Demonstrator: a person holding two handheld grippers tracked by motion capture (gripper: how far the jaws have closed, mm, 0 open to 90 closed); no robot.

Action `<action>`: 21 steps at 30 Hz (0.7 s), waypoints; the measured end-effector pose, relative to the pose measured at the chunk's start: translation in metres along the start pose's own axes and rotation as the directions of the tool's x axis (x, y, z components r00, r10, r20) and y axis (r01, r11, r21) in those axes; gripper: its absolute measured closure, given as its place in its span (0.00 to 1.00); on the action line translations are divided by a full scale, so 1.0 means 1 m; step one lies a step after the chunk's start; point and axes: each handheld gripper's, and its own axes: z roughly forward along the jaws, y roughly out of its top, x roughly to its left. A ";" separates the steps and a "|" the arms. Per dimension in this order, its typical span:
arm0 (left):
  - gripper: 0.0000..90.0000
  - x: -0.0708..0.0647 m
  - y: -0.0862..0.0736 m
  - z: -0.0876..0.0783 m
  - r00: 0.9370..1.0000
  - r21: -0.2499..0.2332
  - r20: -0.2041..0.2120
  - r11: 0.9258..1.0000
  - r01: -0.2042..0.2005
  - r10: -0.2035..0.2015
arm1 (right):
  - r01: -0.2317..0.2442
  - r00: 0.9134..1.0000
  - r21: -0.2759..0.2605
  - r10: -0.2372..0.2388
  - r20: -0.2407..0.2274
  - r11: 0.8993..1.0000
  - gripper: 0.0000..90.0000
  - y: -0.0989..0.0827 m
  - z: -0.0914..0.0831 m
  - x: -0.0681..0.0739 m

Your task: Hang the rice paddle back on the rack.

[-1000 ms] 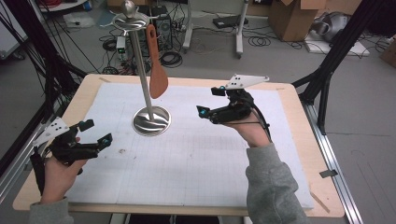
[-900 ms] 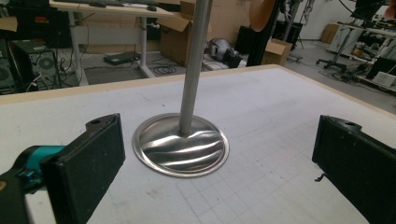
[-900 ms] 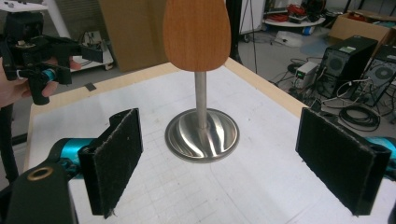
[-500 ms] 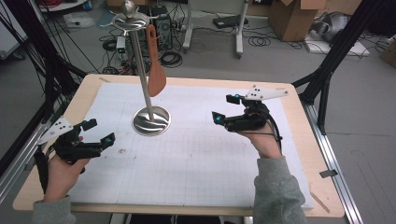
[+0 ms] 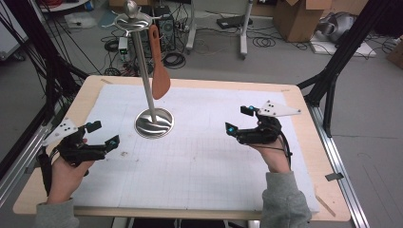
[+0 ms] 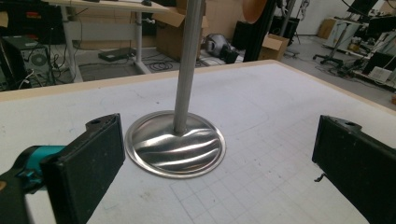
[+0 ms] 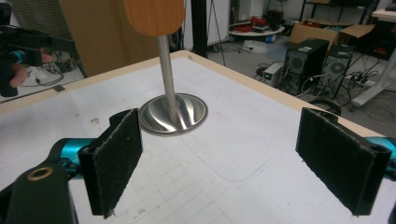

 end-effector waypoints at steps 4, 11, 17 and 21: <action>0.03 0.000 0.000 0.000 1.000 0.001 0.000 1.000 -0.002 0.002 | -0.003 1.000 -0.008 0.003 0.031 1.000 0.15 -0.009 -0.006 -0.005; 0.03 0.000 0.000 0.000 1.000 0.003 -0.001 1.000 -0.003 0.003 | -0.039 0.997 -0.016 0.040 0.061 0.999 0.15 -0.026 -0.016 -0.013; 0.03 -0.001 0.000 0.001 1.000 0.005 0.001 1.000 -0.004 0.004 | -0.049 0.996 -0.013 0.050 0.069 0.999 0.15 -0.032 -0.023 -0.016; 0.03 -0.001 -0.001 0.001 1.000 0.006 -0.003 1.000 -0.001 0.001 | -0.053 0.996 -0.010 0.054 0.078 0.999 0.15 -0.039 -0.027 -0.017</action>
